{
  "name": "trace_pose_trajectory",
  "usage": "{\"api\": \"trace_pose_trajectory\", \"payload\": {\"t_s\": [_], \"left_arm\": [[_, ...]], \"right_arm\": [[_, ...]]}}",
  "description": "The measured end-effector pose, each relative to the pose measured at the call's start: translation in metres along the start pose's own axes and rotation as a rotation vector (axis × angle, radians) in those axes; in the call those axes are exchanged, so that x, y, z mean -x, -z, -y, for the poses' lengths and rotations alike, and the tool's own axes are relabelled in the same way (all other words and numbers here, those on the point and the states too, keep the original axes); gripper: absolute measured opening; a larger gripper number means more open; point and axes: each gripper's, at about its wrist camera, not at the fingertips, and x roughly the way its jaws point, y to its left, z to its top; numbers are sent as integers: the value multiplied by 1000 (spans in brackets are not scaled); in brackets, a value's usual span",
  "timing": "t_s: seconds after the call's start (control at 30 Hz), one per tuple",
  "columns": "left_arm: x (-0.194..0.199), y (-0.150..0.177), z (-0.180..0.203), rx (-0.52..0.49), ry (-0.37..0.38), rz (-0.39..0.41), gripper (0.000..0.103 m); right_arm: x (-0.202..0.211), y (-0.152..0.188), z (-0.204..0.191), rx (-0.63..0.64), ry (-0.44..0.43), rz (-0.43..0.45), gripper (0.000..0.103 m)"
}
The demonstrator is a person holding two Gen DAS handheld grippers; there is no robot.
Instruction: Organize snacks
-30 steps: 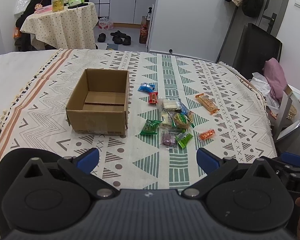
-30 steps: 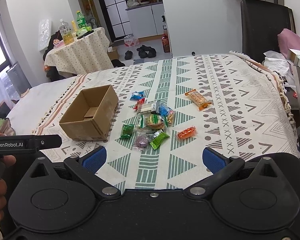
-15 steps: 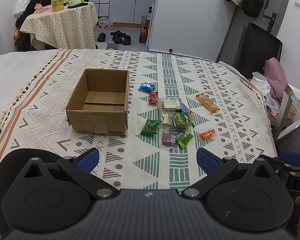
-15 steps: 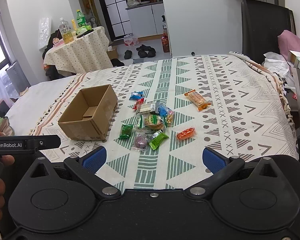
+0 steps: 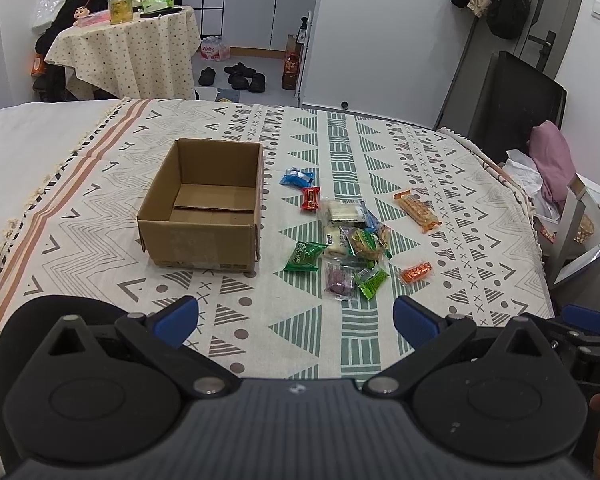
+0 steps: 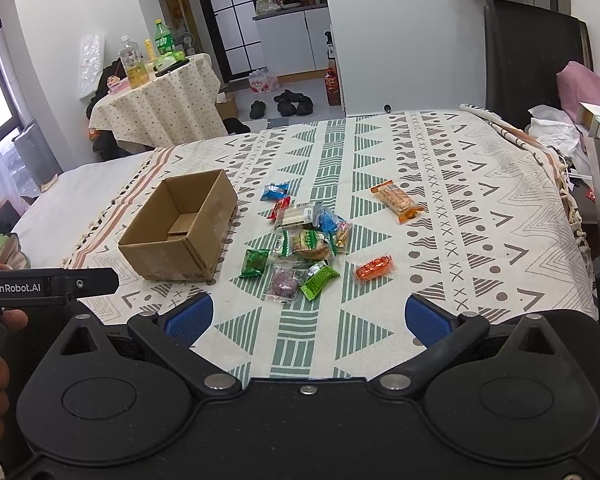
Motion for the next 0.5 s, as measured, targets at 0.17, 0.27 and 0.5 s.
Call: {"api": "trace_pose_trajectory", "payload": {"t_s": [0.17,0.27,0.5], "left_arm": [[0,0,0,-1,1,-1,103],[1,0,-2,6,2,0,103],[-9,-4,-4,27,6,-19,103]], "right_arm": [[0,0,0,-1,-2,2,103],[0,0,-1,-4,-8,5,103],[-5,-3,-1,-4,-7,5,103]]}}
